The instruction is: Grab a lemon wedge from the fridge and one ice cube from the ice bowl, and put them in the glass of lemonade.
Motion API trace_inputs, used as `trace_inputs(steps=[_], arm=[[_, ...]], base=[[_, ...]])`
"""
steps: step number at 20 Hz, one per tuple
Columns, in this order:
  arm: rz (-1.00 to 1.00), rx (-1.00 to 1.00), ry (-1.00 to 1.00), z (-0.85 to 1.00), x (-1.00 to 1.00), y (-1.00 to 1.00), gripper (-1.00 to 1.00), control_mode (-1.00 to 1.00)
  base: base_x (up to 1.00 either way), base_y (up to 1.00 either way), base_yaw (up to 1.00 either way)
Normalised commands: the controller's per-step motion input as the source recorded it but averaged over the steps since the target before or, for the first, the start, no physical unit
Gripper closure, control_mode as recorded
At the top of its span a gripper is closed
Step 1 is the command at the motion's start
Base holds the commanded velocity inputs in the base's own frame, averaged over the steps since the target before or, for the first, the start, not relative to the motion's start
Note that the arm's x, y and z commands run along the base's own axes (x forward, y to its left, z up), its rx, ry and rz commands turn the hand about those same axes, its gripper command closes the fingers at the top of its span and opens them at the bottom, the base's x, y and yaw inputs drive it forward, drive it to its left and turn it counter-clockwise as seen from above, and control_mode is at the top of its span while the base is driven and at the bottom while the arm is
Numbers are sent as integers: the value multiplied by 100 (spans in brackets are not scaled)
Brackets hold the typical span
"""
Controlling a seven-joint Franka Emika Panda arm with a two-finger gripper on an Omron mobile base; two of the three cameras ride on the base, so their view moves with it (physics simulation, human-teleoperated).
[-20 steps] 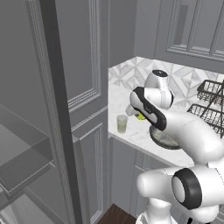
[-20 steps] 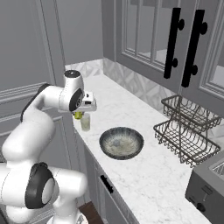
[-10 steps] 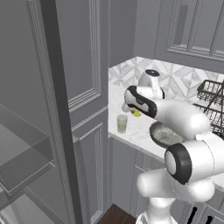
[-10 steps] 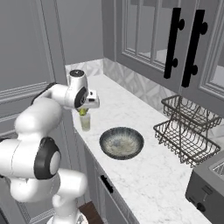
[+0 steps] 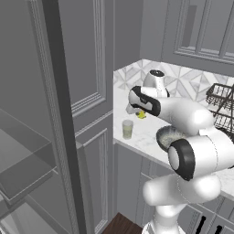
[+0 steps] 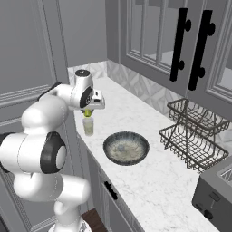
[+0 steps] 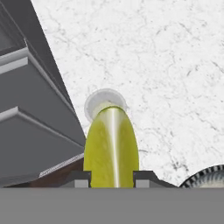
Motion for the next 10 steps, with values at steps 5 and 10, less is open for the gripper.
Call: trace_inputs(steps=[5, 10], arm=[[0, -2, 1, -17, 33, 0, 100, -100], [7, -5, 5, -67, 3, 19, 100, -100]], base=[[0, 0, 0], [0, 0, 0]])
